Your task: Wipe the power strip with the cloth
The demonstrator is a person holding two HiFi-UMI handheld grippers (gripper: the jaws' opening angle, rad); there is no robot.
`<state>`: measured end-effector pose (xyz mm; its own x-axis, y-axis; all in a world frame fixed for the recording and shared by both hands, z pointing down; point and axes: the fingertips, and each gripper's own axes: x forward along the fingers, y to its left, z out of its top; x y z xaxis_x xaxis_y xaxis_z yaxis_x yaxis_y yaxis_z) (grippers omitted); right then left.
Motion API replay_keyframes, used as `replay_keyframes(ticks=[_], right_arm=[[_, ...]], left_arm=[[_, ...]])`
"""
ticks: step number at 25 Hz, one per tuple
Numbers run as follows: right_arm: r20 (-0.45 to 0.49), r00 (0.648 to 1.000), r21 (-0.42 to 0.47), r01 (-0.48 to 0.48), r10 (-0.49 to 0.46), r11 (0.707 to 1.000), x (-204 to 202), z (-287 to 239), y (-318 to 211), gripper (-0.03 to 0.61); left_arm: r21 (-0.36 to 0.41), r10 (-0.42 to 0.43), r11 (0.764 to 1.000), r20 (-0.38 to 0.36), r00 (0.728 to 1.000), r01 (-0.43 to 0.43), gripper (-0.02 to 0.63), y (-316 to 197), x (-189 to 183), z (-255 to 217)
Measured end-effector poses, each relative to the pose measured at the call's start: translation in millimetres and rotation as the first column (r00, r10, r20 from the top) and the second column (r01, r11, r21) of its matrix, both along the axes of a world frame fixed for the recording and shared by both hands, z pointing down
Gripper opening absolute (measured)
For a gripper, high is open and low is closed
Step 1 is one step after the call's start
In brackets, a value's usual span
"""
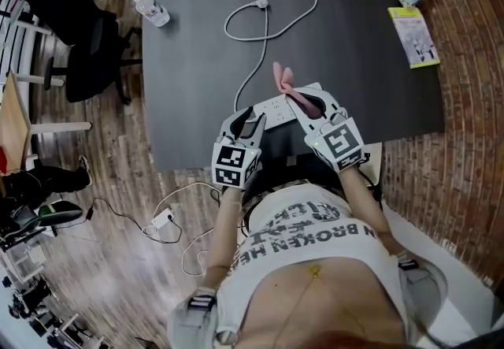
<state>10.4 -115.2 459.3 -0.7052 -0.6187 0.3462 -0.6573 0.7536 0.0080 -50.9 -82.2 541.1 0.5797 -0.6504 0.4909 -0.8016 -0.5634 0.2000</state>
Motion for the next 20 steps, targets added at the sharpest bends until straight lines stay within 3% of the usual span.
replay_keyframes(ticks=[5,11,14,20], right_arm=[[-0.052,0.998,-0.039,0.045,-0.047,0.998,-5.1,23.1,-0.9,0.017],[-0.099,0.99,-0.076,0.092,-0.099,0.993,-11.0,49.9,-5.3,0.017],[-0.111,0.987,-0.093,0.11,-0.12,0.99,-15.4,60.4,-8.1,0.017],[-0.161,0.959,-0.145,0.209,-0.231,0.967,-33.6,85.6,-4.6,0.017]], left_arm=[[-0.126,0.1,0.988,0.113,0.989,-0.086,0.181,12.0,5.0,52.0],[-0.239,0.18,0.961,0.166,0.97,-0.137,0.25,19.8,8.1,96.7],[-0.285,0.233,0.944,0.219,0.947,-0.166,0.264,24.8,7.2,112.1],[-0.351,0.308,0.913,0.258,0.916,-0.208,0.265,30.5,14.4,143.0]])
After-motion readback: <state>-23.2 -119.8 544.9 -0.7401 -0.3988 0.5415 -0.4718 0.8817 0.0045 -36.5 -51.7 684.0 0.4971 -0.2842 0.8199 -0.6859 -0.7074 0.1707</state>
